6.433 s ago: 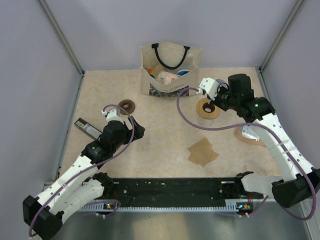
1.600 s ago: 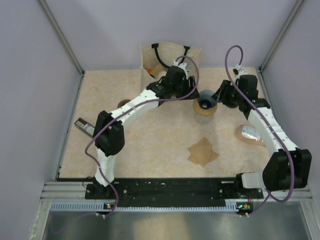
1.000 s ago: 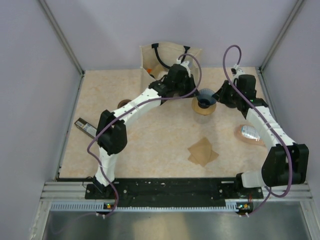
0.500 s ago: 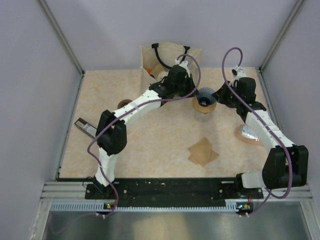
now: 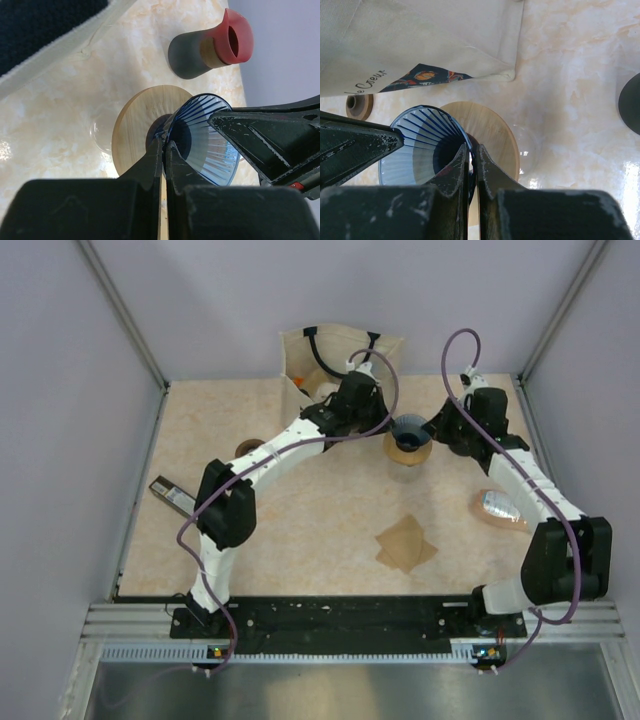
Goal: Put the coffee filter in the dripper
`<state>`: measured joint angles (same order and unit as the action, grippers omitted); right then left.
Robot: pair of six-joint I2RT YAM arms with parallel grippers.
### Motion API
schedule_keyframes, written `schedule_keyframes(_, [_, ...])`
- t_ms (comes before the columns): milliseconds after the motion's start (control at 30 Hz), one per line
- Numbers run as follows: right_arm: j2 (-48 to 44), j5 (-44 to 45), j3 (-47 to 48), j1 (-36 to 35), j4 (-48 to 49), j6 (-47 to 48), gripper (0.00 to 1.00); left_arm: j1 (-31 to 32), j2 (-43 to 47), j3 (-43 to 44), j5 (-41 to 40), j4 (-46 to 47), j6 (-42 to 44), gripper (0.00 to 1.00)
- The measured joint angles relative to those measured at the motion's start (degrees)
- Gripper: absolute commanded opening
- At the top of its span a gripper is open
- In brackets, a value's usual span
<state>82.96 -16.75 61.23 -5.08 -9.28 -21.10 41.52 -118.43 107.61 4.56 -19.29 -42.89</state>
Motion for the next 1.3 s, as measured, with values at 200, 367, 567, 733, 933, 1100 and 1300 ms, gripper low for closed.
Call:
schedule_keyframes(200, [0.83, 0.59, 1.20, -0.02, -2.10, 0.04, 0.00, 0.13, -1.36, 3.10, -0.85, -3.45, -0.55, 0.00])
schedule_keyframes(367, [0.96, 0.85, 1.20, -0.07, -2.16, 0.02, 0.00, 0.24, -1.64, 3.78, -1.25, -4.24, -0.66, 0.00])
schedule_keyframes(567, [1.33, 0.61, 2.71, -0.07, -3.78, 0.39, 0.00, 0.33, -2.12, 5.44, -1.44, -5.97, -0.35, 0.00])
schedule_keyframes(733, [1.90, -0.04, 5.35, -0.07, -7.06, 1.66, 0.00, 0.55, -2.95, 7.82, -2.03, -8.41, 0.63, 0.00])
schedule_keyframes(933, [2.86, -0.09, 8.44, -0.68, -11.63, 2.69, 0.00, 0.68, -3.21, 9.25, -1.97, -10.69, 1.31, 0.00])
schedule_keyframes(1100, [3.50, 0.63, 10.51, -1.29, -14.86, 2.91, 0.02, 0.70, -3.21, 9.44, -0.96, -11.21, 1.53, 0.00])
schedule_keyframes(1300, [3.80, 1.44, 12.02, -1.68, -17.51, 2.62, 0.13, 0.81, -3.21, 9.62, -0.57, -11.65, 2.43, 0.08])
